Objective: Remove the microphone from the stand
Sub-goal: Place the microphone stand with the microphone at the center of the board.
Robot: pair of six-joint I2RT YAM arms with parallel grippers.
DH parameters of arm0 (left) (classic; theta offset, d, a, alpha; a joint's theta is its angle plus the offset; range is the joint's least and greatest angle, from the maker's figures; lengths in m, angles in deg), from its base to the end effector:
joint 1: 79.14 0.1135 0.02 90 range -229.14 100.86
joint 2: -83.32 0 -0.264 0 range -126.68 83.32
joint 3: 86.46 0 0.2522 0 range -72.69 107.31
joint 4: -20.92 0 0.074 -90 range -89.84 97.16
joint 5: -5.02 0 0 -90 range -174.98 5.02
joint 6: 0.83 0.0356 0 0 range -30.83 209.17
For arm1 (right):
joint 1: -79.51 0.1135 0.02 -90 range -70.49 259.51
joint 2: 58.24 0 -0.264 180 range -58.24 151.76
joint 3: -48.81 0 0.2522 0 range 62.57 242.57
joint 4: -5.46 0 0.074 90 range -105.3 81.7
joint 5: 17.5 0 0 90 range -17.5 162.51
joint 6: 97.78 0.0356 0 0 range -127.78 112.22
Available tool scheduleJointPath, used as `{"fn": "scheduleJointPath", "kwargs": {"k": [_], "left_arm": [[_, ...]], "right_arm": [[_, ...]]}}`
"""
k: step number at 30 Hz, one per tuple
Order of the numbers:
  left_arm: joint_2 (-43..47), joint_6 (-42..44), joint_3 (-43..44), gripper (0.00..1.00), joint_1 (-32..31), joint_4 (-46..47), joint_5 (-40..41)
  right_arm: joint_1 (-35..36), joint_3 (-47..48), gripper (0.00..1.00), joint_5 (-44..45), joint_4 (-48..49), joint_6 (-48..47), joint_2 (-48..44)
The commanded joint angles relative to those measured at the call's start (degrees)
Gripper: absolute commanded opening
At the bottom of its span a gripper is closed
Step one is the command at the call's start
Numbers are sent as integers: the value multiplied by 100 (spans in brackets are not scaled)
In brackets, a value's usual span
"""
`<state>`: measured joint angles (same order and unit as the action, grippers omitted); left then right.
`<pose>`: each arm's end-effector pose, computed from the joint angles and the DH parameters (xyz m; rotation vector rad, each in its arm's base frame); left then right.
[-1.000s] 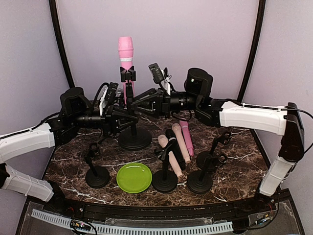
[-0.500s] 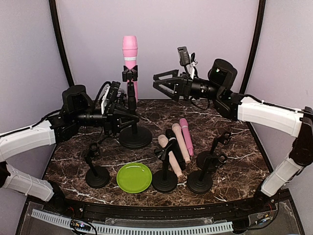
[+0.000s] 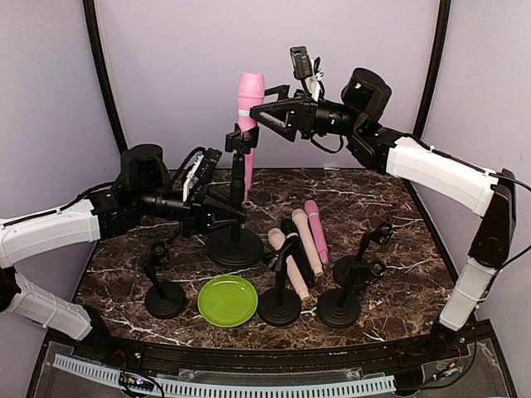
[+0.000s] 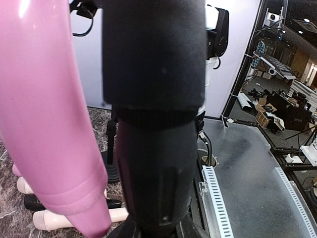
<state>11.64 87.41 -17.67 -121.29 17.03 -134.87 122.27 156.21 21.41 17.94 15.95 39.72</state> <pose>0.1931 -0.2115 0.3400 1.2338 1.3398 -1.2852 0.2710 0.2883 0.4523 -1.0574 1.0650 1.4840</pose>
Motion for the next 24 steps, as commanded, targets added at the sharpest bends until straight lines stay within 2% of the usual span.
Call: {"fn": "scheduleJointPath", "kwargs": {"k": [1, 3, 6, 8, 11, 16, 21, 24], "left_arm": [[119, 332, 369, 0, -89, 127, -219], [124, 335, 366, 0, -103, 114, -218], [182, 302, 316, 0, -99, 194, -127], [252, 343, 271, 0, -99, 210, 42], [350, 436, 235, 0, -89, 171, 334], [392, 478, 202, 0, -35, 160, 620], [371, 495, 197, 0, -30, 160, 664], [337, 534, 205, 0, -28, 106, 716]], "right_arm": [[-119, 582, 93, -529, -44, 222, 368], [-119, 773, 90, -1060, 166, 551, 519], [-124, 661, 84, -1742, 1344, 1560, 587], [-128, 469, 80, -1935, 2194, 2117, 514], [-137, 219, 74, -2011, 2485, 2371, 336], [-137, -199, 68, -1909, 2122, 1952, -110], [-137, -281, 63, -1300, 419, 636, -387], [-128, -308, 57, -989, 179, 388, -432]]}}
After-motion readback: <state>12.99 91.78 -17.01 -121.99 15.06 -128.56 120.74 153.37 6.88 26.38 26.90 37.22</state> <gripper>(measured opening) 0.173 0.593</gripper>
